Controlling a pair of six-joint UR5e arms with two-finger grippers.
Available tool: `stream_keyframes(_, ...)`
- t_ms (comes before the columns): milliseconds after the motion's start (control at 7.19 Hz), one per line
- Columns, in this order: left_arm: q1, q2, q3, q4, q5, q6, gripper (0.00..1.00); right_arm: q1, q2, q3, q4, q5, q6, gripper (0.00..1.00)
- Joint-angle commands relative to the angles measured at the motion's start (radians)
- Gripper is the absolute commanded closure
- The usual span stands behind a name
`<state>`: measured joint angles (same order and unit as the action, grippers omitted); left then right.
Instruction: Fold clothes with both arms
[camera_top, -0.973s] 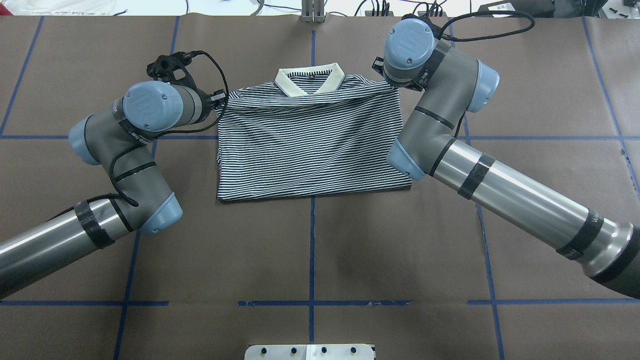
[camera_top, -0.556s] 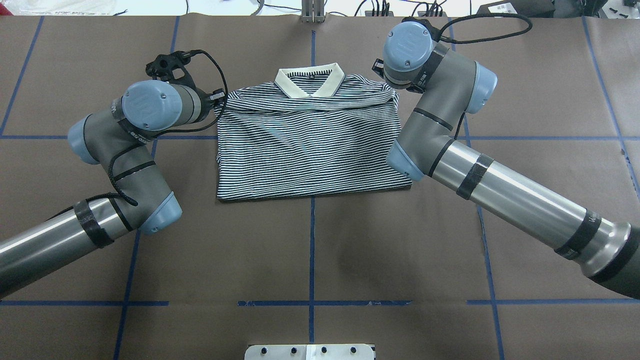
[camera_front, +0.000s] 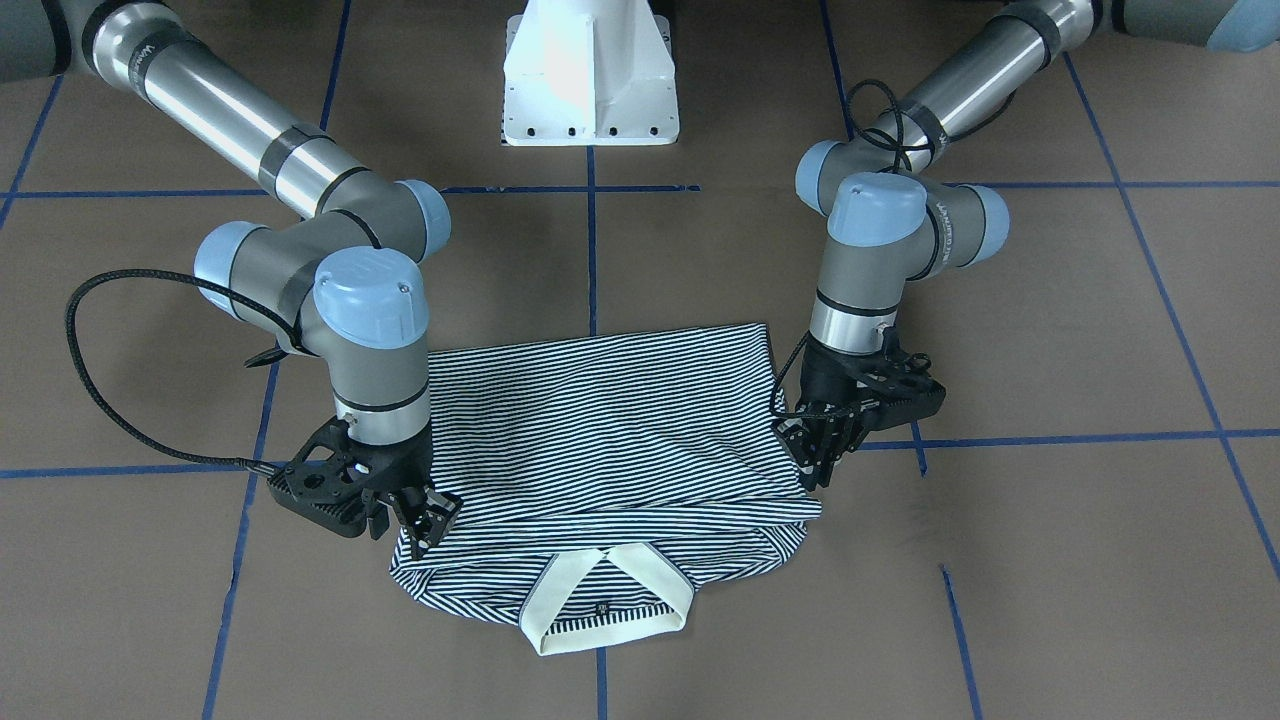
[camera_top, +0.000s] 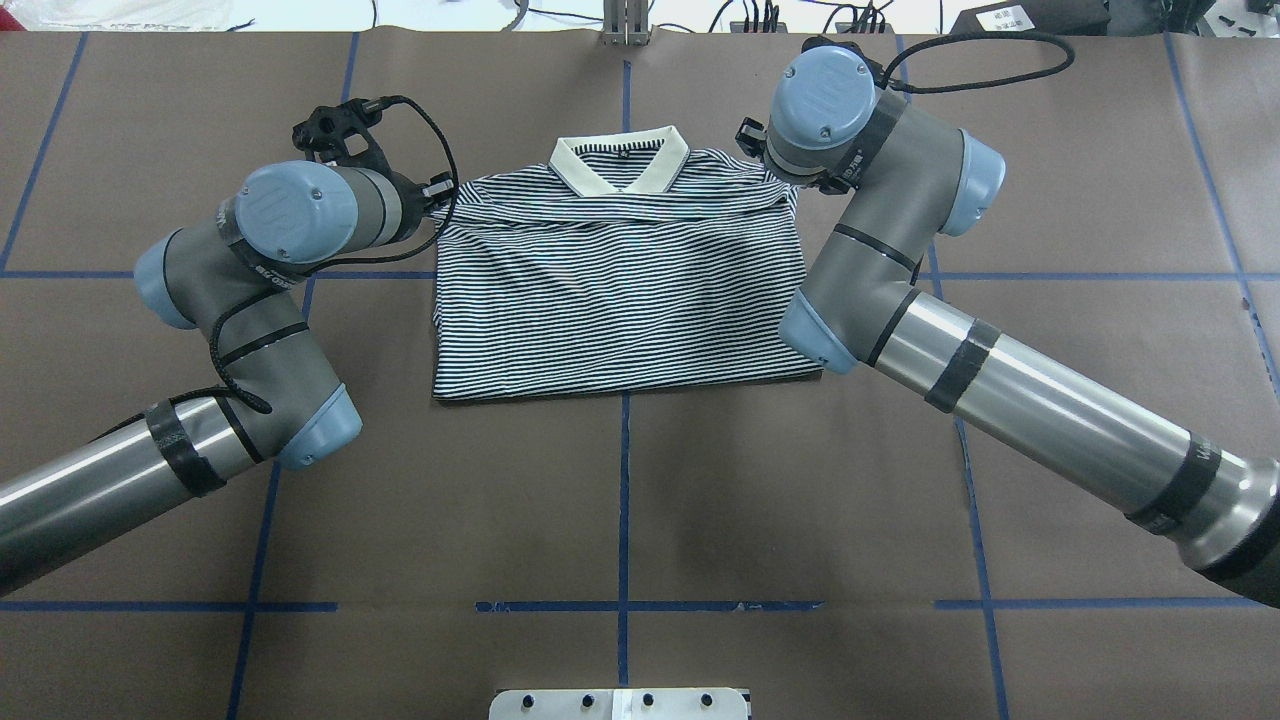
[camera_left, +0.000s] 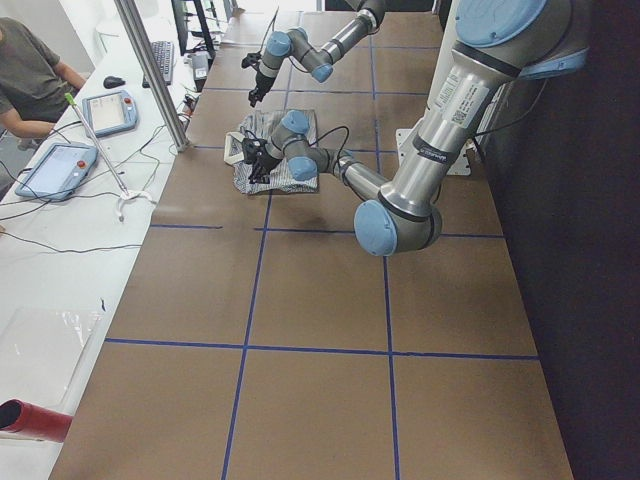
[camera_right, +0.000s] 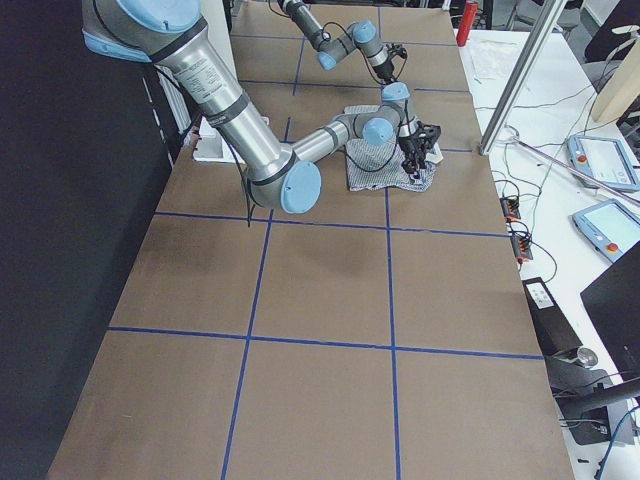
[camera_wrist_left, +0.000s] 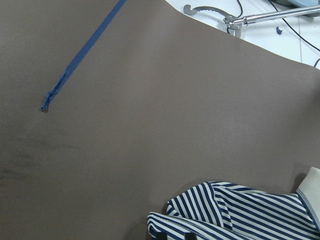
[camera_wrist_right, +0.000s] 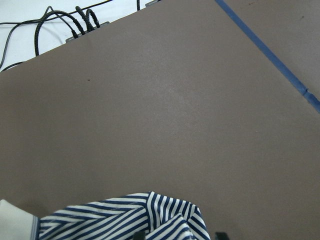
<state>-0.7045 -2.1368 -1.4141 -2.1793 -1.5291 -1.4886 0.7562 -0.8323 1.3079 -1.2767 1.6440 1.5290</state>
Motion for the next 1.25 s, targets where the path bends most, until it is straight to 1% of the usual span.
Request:
stream_keyframes(0, -0.006, 0.006, -0.023, -0.040, -0.006, -0.002, 0.69, -0.052, -0.208, 0.300, -0.001, 0.049, 0.025, 0.39)
stream_keyframes(139, -0.006, 0.009, -0.023, -0.080, -0.006, -0.002, 0.68, -0.085, -0.264, 0.367, 0.002, 0.048, 0.118, 0.36)
stream_keyframes(278, -0.006, 0.011, -0.022, -0.085, -0.006, -0.004, 0.68, -0.118, -0.284, 0.384, 0.002, 0.039, 0.194, 0.34)
stream_keyframes(417, -0.006, 0.012, -0.022, -0.085, -0.006, -0.005, 0.68, -0.138, -0.303, 0.405, 0.002, 0.039, 0.248, 0.30)
stream_keyframes(556, -0.004, 0.011, -0.022, -0.085, -0.005, -0.009, 0.68, -0.165, -0.329, 0.431, 0.000, 0.031, 0.284, 0.30)
stream_keyframes(695, -0.004, 0.012, -0.022, -0.085, -0.005, -0.009, 0.68, -0.184, -0.332, 0.424, 0.000, 0.013, 0.287, 0.30)
stream_keyframes(834, -0.004, 0.011, -0.020, -0.085, -0.005, -0.007, 0.68, -0.190, -0.352, 0.427, 0.000, 0.007, 0.290, 0.29)
stream_keyframes(1112, -0.003, 0.011, -0.022, -0.085, -0.005, -0.005, 0.68, -0.218, -0.355, 0.410, 0.000, 0.004, 0.290, 0.29)
